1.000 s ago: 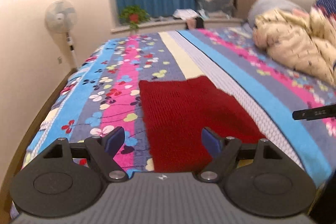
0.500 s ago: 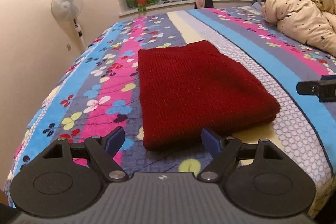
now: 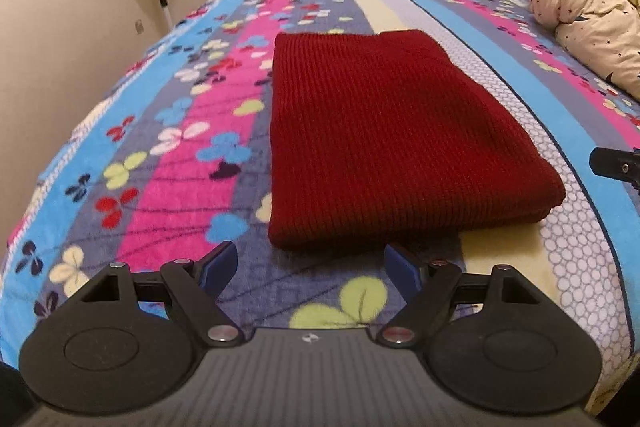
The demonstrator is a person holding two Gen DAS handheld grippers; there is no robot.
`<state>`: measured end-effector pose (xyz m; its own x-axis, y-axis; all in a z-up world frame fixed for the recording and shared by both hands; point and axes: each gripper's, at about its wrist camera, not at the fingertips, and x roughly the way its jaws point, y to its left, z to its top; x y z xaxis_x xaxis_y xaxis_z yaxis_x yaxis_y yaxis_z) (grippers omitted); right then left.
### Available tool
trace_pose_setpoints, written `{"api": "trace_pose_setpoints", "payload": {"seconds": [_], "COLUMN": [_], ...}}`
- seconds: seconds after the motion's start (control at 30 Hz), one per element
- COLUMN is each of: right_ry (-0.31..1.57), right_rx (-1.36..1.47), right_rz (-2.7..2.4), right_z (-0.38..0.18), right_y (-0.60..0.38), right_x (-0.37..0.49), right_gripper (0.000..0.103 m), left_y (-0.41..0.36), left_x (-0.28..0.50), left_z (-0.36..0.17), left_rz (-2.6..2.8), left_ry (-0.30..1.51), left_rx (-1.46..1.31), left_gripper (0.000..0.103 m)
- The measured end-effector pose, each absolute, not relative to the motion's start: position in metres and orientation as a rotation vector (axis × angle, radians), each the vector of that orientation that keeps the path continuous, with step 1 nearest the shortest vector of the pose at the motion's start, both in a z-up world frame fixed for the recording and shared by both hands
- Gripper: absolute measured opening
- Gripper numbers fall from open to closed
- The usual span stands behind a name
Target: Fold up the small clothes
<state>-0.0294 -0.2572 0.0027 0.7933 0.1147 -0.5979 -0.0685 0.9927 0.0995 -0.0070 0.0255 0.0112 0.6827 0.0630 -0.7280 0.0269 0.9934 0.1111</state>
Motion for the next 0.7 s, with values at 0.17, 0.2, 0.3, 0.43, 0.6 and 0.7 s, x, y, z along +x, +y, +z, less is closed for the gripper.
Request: {"api": "trace_pose_setpoints", "payload": {"seconds": [0.17, 0.2, 0.3, 0.43, 0.6, 0.7], "right_ry": [0.659, 0.659, 0.661, 0.663, 0.665, 0.665], "right_rx": [0.069, 0.067, 0.062, 0.057, 0.049, 0.041], "right_rz": [0.119, 0.122, 0.127, 0.133, 0.141, 0.147], "right_z": [0.002, 0.002, 0.002, 0.002, 0.001, 0.002], "right_y": [-0.255, -0.254, -0.253, -0.251, -0.249, -0.246], "right_x": [-0.029, -0.029, -0.030, -0.030, -0.030, -0.030], "right_gripper": [0.084, 0.084, 0.084, 0.084, 0.084, 0.084], "left_y": [0.025, 0.023, 0.022, 0.022, 0.024, 0.024], "left_x": [-0.007, -0.007, -0.007, -0.008, -0.007, -0.007], "left_z": [0.011, 0.011, 0.011, 0.012, 0.012, 0.012], "left_rz": [0.026, 0.026, 0.022, 0.018, 0.019, 0.018], "left_ry": [0.821, 0.822, 0.823, 0.821, 0.822, 0.822], "left_rx": [0.111, 0.113, 0.112, 0.105, 0.098, 0.099], "left_gripper": [0.085, 0.085, 0.085, 0.085, 0.085, 0.085]}}
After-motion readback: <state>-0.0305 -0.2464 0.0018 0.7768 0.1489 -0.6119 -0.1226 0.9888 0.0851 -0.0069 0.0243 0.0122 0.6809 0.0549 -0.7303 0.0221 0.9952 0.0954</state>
